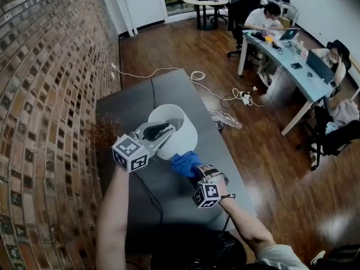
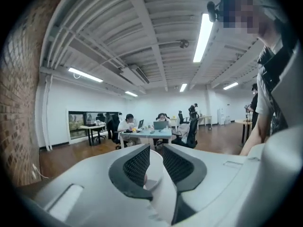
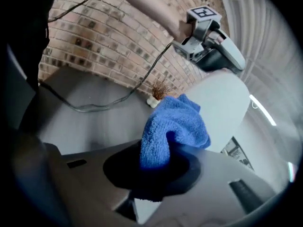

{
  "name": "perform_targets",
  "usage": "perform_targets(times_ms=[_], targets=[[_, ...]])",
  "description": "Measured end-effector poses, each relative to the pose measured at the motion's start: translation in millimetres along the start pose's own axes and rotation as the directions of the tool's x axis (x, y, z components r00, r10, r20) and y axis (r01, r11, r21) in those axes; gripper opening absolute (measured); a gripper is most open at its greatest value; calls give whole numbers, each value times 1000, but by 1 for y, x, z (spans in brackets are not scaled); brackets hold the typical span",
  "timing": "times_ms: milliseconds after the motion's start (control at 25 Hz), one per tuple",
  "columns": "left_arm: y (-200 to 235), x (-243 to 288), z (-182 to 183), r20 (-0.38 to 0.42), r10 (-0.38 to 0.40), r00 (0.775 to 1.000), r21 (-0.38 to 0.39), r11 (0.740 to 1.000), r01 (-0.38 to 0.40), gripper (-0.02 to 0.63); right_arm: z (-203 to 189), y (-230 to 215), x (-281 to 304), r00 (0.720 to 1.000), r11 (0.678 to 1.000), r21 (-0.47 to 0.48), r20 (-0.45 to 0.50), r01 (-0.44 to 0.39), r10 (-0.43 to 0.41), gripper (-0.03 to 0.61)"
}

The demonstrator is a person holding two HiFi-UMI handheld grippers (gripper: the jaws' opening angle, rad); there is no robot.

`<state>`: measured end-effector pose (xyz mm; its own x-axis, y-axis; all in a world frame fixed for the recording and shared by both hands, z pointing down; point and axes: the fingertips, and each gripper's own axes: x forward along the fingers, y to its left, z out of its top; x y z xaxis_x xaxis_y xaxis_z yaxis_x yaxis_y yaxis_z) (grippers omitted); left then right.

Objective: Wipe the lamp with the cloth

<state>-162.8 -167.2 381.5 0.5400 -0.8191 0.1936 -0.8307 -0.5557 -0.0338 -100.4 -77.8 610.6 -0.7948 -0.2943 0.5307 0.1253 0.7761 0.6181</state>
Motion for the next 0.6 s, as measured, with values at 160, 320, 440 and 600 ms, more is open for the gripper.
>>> perform_targets(times_ms=[160, 320, 440, 600], targets=[[7, -18, 19, 189, -2, 982, -129, 991, 27, 91, 61, -71, -48, 984, 986, 125, 123, 112, -127, 96], [31, -69, 37, 414, 163, 896, -277, 960, -46, 57, 129, -157, -94, 906, 920, 10, 167, 392, -388, 96], [38, -118, 20, 482, 322, 814, -412, 904, -114, 57, 141, -163, -68, 882, 862, -187, 81, 471, -465, 97], [-5, -160, -49, 440, 396, 806, -517, 846, -133, 57, 113, -106, -9, 923, 878, -354, -87, 322, -374, 97]])
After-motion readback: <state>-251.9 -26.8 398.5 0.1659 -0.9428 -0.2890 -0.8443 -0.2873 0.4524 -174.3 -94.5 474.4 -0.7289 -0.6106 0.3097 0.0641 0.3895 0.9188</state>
